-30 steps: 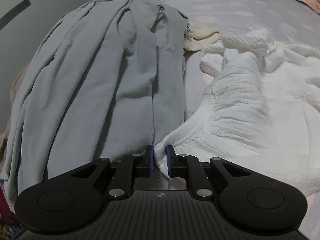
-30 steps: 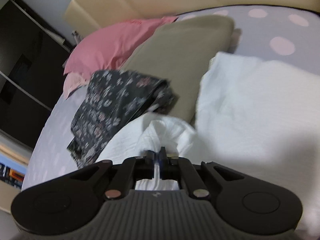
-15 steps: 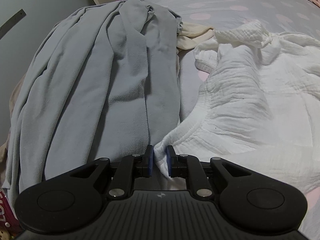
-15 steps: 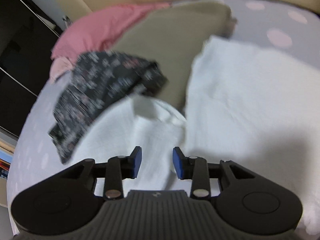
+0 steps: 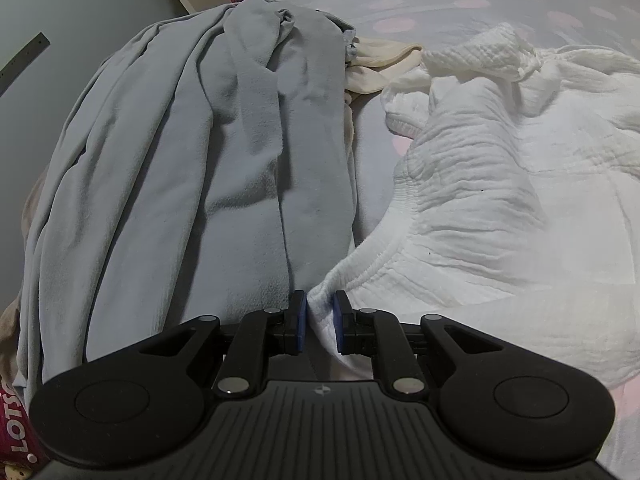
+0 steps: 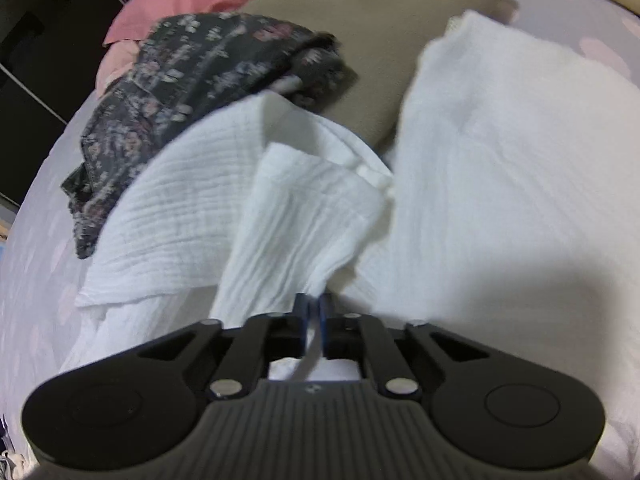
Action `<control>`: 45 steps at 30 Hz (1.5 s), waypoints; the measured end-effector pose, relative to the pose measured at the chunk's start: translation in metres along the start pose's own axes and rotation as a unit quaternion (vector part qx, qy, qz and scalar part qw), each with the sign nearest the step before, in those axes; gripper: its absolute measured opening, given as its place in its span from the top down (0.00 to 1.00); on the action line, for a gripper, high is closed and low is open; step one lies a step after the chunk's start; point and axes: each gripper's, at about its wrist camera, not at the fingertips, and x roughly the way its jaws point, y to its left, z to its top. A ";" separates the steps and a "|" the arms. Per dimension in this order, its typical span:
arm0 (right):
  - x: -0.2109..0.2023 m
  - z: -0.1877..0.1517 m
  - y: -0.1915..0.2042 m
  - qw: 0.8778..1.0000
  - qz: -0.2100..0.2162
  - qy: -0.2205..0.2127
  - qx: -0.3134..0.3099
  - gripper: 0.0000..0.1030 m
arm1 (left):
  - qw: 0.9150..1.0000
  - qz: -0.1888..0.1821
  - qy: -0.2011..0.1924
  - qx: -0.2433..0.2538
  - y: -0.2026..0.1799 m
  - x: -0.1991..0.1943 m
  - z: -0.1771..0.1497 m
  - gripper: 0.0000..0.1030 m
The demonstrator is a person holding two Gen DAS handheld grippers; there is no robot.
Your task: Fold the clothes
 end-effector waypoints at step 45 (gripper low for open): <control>-0.012 0.019 0.001 0.998 0.039 -0.052 -0.010 0.71 | 1.000 -0.019 0.003 0.024 -0.017 0.006 0.011 0.88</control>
